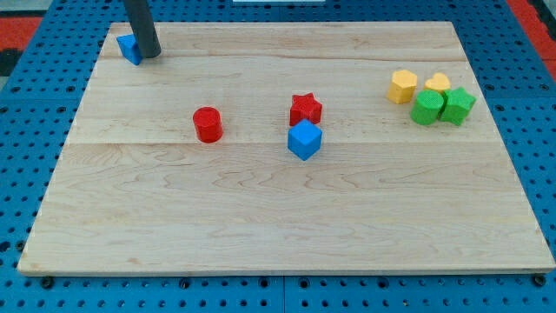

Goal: Point at red star

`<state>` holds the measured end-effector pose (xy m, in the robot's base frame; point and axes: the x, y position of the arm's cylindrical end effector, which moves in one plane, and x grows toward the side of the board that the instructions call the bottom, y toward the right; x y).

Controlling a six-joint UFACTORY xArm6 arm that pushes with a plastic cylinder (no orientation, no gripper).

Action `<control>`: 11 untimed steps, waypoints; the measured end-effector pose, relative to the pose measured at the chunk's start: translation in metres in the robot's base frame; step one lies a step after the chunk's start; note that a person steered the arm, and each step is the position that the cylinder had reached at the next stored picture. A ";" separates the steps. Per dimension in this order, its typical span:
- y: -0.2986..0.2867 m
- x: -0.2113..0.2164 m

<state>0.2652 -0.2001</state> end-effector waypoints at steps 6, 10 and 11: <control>0.119 0.031; 0.245 0.061; 0.277 0.080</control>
